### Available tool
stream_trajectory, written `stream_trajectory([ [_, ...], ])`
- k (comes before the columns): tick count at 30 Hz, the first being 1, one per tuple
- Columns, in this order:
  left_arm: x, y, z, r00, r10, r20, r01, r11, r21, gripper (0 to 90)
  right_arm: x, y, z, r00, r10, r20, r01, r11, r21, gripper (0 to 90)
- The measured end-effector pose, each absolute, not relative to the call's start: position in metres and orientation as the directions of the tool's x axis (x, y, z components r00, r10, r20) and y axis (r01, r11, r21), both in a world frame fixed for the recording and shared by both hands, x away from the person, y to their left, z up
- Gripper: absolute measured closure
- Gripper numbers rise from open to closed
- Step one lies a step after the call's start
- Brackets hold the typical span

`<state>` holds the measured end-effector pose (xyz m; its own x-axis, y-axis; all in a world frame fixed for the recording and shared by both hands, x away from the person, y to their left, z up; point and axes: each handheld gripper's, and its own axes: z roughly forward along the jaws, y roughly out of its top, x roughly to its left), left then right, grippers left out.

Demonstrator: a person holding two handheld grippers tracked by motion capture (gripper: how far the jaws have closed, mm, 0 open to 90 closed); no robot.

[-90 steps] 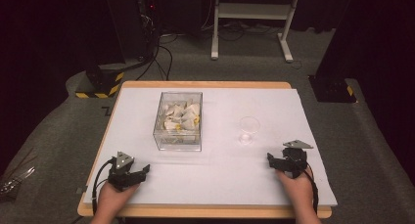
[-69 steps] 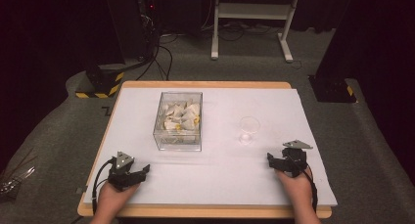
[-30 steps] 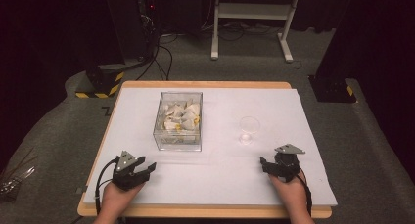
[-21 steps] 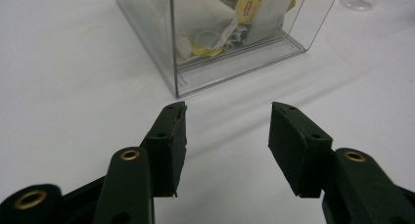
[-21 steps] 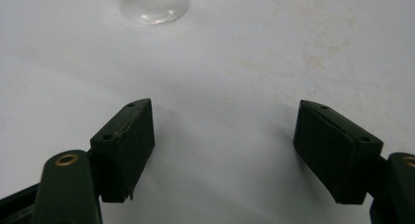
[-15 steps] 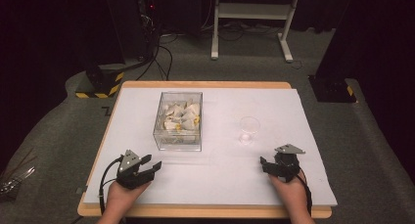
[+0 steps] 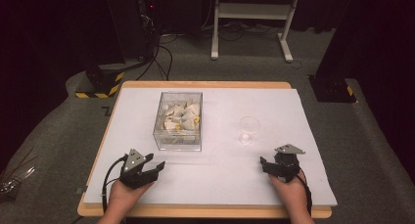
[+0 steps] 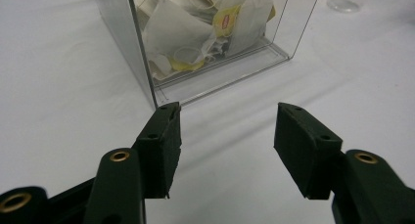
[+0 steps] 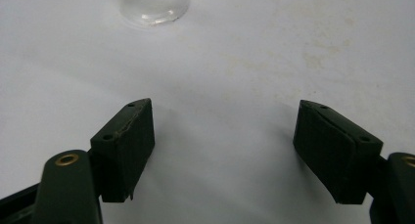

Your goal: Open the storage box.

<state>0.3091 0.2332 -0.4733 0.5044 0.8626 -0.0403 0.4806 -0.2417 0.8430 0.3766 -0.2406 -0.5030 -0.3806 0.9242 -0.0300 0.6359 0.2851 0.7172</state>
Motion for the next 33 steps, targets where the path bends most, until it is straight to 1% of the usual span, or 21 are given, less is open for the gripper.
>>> stream_trajectory([
  [20,0.324,0.214,-0.463,0.523,0.852,-0.025,0.454,-0.253,0.855,34.7,0.377,-0.241,-0.503,-0.382,0.924,-0.031,0.635,0.286,0.718,23.1],
  [33,0.338,0.207,-0.461,0.529,0.847,-0.056,0.441,-0.218,0.871,34.7,0.377,-0.241,-0.503,-0.382,0.924,-0.03,0.635,0.286,0.718,23.1],
])
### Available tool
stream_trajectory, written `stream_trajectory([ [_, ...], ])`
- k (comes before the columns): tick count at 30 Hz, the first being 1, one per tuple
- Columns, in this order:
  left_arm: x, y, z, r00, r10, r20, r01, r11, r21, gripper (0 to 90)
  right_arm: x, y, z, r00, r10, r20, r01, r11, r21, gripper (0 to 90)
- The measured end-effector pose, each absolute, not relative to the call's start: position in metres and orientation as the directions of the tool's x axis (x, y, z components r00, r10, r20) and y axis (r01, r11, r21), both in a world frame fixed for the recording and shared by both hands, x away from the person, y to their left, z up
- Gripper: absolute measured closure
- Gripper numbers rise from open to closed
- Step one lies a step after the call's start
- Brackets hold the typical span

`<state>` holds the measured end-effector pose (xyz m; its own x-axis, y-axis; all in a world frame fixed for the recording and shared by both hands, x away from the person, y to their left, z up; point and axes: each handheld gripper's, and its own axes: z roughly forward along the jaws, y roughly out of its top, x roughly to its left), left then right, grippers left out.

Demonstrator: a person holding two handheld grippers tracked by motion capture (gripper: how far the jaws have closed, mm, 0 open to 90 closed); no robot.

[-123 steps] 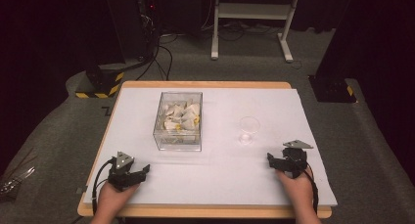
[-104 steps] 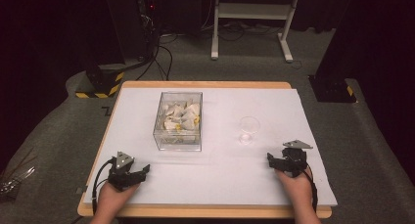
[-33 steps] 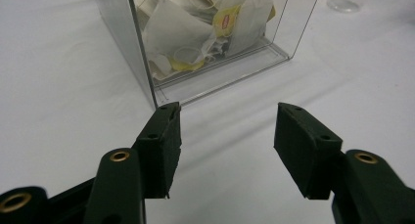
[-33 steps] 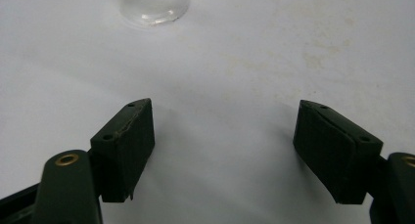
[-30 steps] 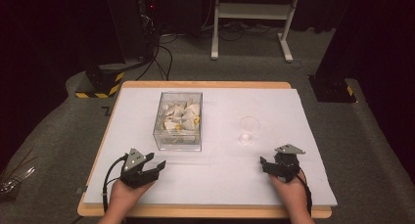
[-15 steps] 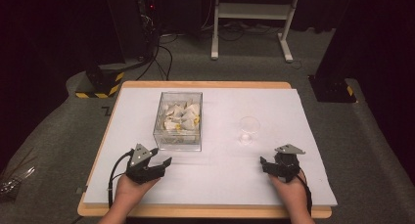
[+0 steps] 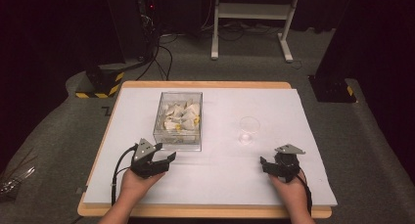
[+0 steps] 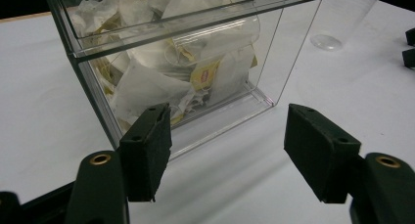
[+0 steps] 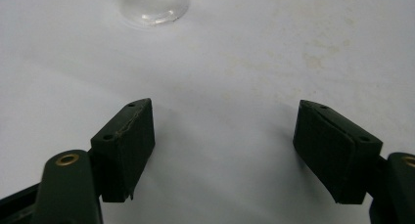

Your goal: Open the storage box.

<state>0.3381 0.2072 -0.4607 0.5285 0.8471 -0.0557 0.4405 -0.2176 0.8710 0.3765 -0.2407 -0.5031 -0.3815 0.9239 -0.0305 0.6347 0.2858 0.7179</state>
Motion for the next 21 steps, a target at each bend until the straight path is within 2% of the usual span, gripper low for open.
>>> stream_trajectory([
  [10,0.351,0.202,-0.458,0.534,0.843,-0.061,0.421,-0.203,0.884,36.7,0.376,-0.24,-0.503,-0.379,0.925,-0.029,0.636,0.283,0.718,23.2],
  [21,0.363,0.203,-0.463,0.533,0.839,-0.106,0.412,-0.149,0.899,41.2,0.376,-0.24,-0.503,-0.38,0.924,-0.033,0.634,0.286,0.718,23.3],
])
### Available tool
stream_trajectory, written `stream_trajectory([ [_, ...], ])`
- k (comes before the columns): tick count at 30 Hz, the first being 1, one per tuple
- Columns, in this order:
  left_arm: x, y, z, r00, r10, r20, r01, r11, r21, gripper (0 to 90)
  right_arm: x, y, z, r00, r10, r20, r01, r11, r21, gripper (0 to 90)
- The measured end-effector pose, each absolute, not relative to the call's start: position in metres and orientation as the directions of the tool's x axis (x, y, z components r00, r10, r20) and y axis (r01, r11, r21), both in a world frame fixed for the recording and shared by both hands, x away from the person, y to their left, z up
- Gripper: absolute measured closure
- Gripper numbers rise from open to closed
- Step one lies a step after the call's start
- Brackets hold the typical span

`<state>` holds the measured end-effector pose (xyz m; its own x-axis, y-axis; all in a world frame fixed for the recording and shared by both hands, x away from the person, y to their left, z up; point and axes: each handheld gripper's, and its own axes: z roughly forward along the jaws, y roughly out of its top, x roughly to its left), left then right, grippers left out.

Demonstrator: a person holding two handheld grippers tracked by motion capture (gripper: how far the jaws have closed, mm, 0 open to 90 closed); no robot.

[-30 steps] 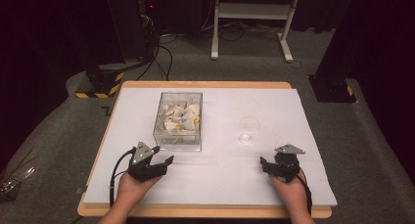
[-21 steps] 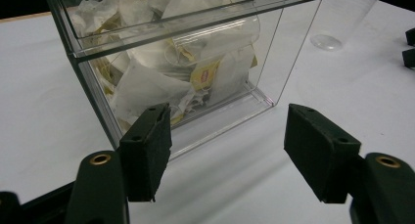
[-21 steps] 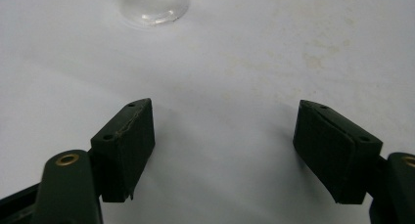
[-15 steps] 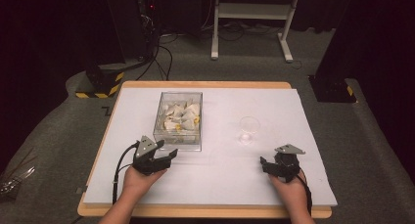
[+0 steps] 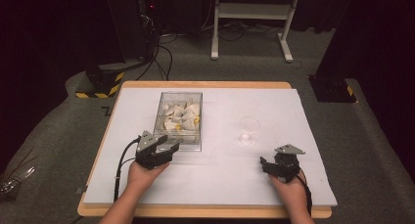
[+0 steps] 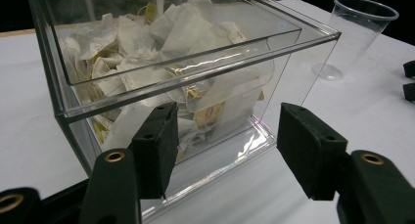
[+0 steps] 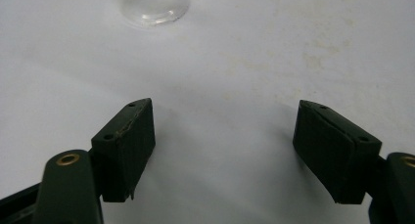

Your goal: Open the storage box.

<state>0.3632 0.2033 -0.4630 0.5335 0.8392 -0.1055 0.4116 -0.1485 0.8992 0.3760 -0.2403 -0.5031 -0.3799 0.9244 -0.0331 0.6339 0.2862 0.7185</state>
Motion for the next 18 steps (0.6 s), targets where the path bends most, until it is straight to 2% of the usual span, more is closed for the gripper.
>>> stream_trajectory([
  [18,0.376,0.203,-0.471,0.553,0.822,-0.135,0.377,-0.102,0.921,51.2,0.375,-0.24,-0.503,-0.38,0.924,-0.038,0.629,0.288,0.722,24.2],
])
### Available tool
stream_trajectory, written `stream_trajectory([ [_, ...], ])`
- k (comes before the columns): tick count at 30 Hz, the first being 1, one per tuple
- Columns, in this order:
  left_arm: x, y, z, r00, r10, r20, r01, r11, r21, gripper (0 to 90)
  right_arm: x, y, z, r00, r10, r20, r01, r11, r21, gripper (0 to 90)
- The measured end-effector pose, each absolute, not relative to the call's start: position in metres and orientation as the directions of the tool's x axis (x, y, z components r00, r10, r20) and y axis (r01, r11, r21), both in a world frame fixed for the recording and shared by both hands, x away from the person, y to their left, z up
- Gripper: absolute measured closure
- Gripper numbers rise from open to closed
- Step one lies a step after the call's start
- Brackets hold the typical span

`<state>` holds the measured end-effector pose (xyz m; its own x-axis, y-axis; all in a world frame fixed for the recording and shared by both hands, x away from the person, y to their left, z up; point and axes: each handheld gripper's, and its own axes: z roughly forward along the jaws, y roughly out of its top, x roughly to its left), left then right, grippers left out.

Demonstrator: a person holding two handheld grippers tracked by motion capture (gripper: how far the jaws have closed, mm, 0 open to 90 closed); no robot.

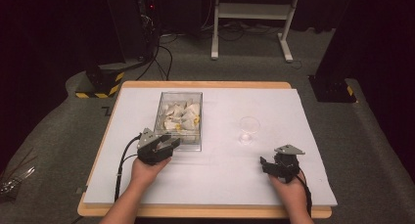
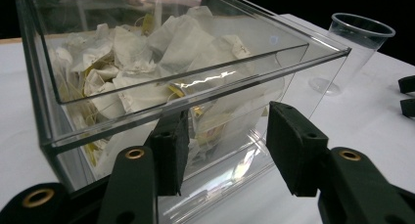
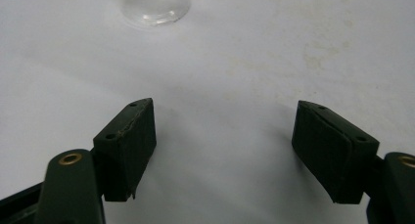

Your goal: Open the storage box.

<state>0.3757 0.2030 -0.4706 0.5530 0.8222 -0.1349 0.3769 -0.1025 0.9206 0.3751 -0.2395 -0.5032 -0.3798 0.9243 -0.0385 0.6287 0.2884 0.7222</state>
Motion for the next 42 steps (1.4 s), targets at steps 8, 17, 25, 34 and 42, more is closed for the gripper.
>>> stream_trajectory([
  [8,0.377,0.205,-0.471,0.559,0.819,-0.132,0.364,-0.099,0.926,58.2,0.375,-0.24,-0.503,-0.381,0.924,-0.04,0.626,0.29,0.723,24.6],
  [17,0.377,0.206,-0.471,0.549,0.826,-0.131,0.367,-0.097,0.925,63.5,0.375,-0.24,-0.503,-0.385,0.922,-0.043,0.623,0.294,0.725,25.1],
  [25,0.375,0.206,-0.471,0.55,0.825,-0.134,0.368,-0.096,0.925,64.2,0.375,-0.239,-0.503,-0.382,0.923,-0.04,0.625,0.291,0.724,25.2],
  [34,0.37,0.207,-0.472,0.554,0.822,-0.129,0.365,-0.101,0.926,66.0,0.374,-0.239,-0.503,-0.383,0.923,-0.039,0.626,0.29,0.724,25.5],
  [42,0.365,0.209,-0.471,0.564,0.816,-0.131,0.369,-0.107,0.923,66.7,0.374,-0.239,-0.503,-0.382,0.924,-0.037,0.627,0.288,0.724,25.7],
])
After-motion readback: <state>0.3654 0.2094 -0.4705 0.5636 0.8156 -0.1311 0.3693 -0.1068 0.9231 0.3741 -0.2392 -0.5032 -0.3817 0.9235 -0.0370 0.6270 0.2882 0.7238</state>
